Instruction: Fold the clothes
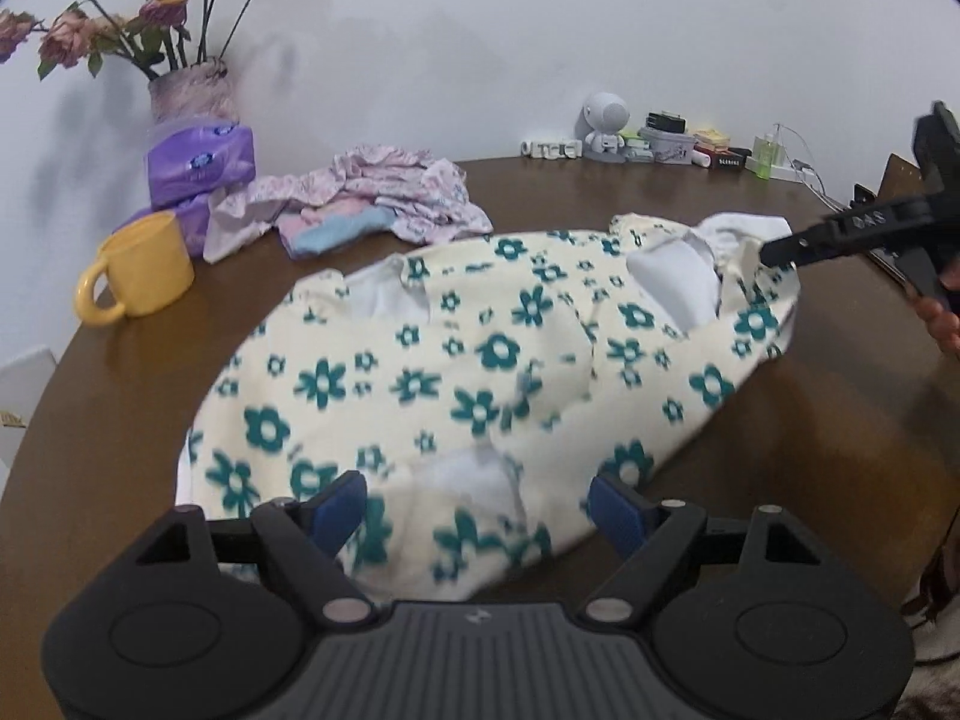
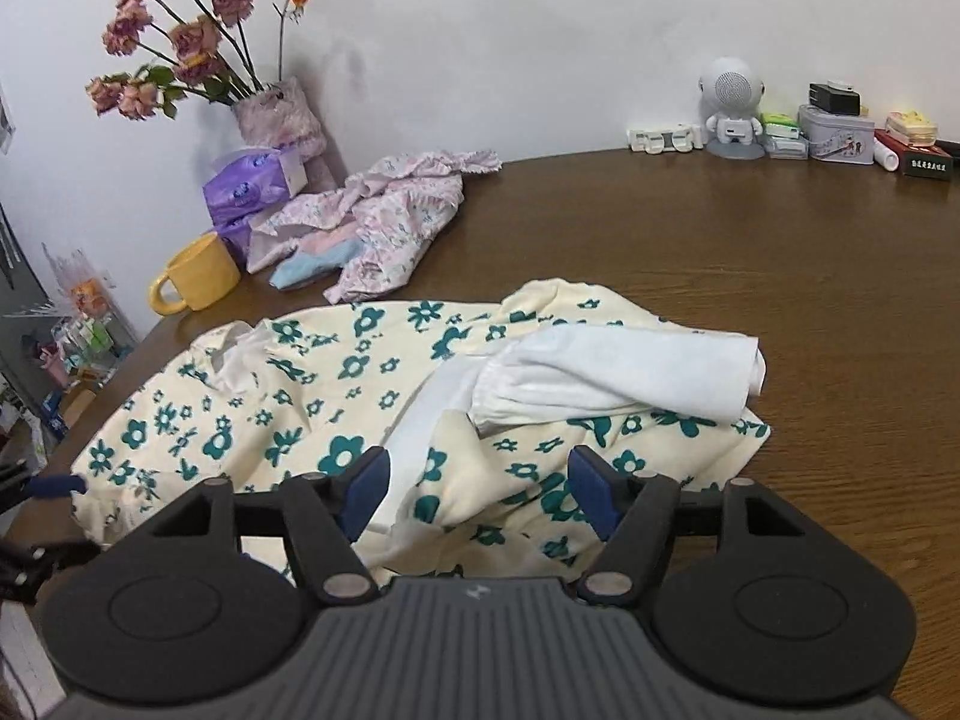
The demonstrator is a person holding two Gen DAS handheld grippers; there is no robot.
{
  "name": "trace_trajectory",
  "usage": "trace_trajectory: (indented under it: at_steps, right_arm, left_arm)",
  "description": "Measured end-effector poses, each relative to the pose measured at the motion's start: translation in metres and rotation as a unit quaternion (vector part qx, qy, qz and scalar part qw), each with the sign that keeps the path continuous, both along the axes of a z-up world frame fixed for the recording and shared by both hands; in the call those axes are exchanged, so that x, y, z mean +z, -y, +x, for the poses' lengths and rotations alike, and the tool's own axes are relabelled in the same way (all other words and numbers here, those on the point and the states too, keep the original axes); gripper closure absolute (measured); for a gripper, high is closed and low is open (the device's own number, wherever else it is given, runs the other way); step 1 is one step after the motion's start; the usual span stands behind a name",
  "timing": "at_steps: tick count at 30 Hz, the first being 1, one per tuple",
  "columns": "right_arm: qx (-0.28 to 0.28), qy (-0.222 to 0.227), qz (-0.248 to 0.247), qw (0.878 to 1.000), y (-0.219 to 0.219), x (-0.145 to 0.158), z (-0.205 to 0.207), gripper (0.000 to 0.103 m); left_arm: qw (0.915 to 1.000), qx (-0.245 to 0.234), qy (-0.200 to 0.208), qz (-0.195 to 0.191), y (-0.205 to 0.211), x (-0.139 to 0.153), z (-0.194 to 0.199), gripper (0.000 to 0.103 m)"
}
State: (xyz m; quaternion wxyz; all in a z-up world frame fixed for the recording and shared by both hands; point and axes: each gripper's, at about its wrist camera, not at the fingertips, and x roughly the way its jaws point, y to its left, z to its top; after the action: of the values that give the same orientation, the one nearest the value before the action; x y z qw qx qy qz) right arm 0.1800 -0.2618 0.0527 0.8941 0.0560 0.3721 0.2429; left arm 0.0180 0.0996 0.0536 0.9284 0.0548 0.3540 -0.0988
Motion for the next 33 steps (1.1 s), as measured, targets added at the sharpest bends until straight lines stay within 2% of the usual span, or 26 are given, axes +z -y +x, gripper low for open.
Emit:
trace_trajectory:
  at_steps: [4,9,12,15,17,20,27,33]
  right_arm:
    - [-0.015,-0.011,-0.001,1.000,-0.001,-0.008,0.003,0.046]
    - [-0.015,-0.019,0.001,1.000,-0.002,-0.014,0.001,0.070]
    - [-0.016,-0.018,-0.002,1.000,-0.001,-0.015,-0.003,0.078]
    - [-0.021,-0.016,0.004,1.000,0.002,-0.015,-0.007,0.091]
    - [-0.024,-0.011,0.015,1.000,0.006,-0.012,-0.011,0.094]
    - [-0.021,0.004,0.031,0.999,0.012,-0.001,-0.023,0.096]
    - [-0.007,0.056,0.035,0.998,0.023,0.033,-0.082,0.097]
    - [-0.023,0.032,0.023,0.999,0.035,0.021,-0.134,0.097]
  left_arm:
    - [0.9999,0.005,-0.006,0.008,-0.003,-0.007,-0.005,0.022]
    - [0.9995,0.013,-0.004,0.027,-0.002,-0.014,-0.006,0.024]
    - [0.9990,0.019,-0.002,0.040,-0.001,-0.019,-0.004,0.028]
    - [0.9991,0.016,0.000,0.039,-0.002,-0.021,-0.002,0.051]
    - [0.9993,0.014,0.001,0.034,-0.003,-0.023,0.000,0.071]
    - [0.9994,0.008,0.010,0.033,-0.003,-0.017,-0.003,0.093]
    - [0.9979,-0.009,0.033,0.055,0.005,-0.002,-0.023,0.096]
    - [0.9980,-0.013,0.021,0.058,0.005,-0.008,-0.051,0.096]
